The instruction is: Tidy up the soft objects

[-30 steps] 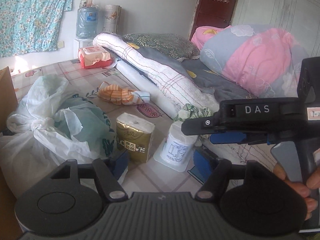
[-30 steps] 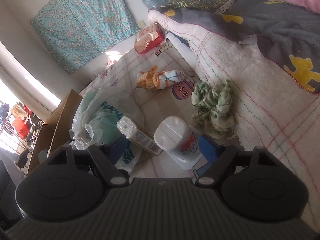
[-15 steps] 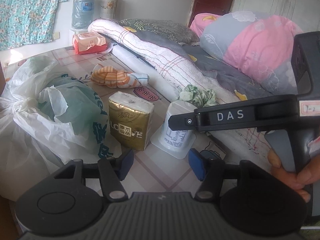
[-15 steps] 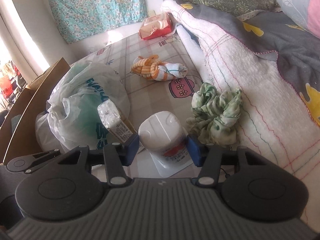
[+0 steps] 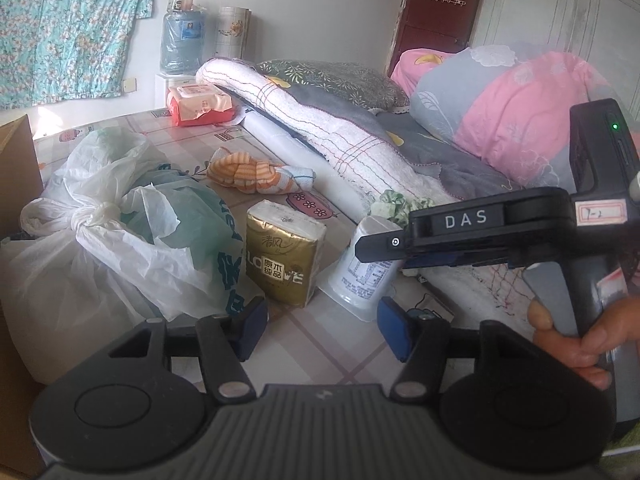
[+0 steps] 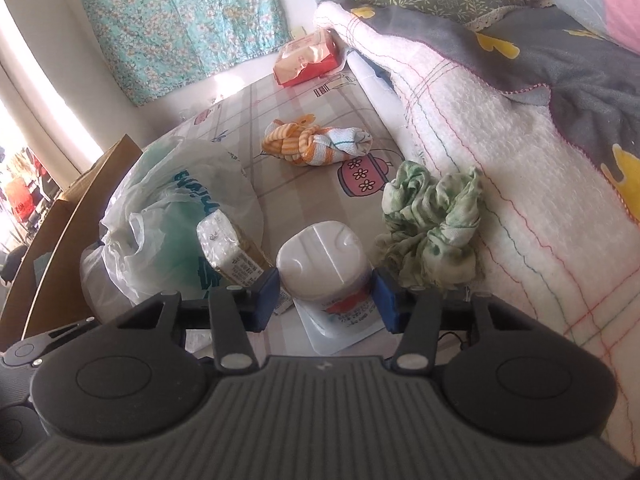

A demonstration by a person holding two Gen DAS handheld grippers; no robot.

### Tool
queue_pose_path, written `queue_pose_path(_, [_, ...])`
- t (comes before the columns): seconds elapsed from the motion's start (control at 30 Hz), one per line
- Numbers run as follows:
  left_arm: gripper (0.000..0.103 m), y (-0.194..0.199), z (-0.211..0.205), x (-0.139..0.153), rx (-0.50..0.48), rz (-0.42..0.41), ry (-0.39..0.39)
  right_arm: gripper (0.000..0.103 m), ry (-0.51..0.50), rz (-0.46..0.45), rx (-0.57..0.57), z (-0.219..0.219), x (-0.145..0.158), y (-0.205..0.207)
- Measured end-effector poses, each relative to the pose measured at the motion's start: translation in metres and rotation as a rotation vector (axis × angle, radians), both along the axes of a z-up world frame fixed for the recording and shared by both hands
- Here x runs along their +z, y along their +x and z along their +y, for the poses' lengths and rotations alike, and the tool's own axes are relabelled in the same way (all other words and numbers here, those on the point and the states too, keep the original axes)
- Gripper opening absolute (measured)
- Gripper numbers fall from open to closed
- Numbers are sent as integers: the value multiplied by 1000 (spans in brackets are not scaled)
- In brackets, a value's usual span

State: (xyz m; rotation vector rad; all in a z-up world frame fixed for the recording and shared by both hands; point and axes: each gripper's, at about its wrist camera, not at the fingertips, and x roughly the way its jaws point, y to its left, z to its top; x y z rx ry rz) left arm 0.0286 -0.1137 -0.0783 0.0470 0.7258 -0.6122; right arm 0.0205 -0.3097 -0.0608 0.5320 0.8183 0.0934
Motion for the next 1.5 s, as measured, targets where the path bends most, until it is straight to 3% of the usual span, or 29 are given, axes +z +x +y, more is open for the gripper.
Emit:
queue_pose_path(0.33, [62,-1,25,0,-5,113,-67,49,446,135,8,-17,-27,-9])
queue_pose_path(0.57, [62,-5,34,-2,21,130,-25,50,677,236,92,6,-56,8])
queue_pose_path(0.73, [61,-1,32,-8,28,150,-8,50,647,230,65,10,-59,14])
queue_pose_path(0.9, [51,1,26,-13,5,161,-12,50,427,191,11,9,-41,14])
queue_pose_path(1.0, [45,3,20,-14,-9,158,-10,50,383,130,-5,9,-29,11])
queue_pose_path(1.23, [43,4,10,-13,-41,135,-5,50,214,31,46,14,-8,17])
queue_pose_path(1.37, [32,7,7,-15,-44,141,-42,50,190,52,76,21,-17,29])
queue_pose_path(1.5, [29,11,6,-16,-22,164,-76,49,204,79,105,28,-25,31])
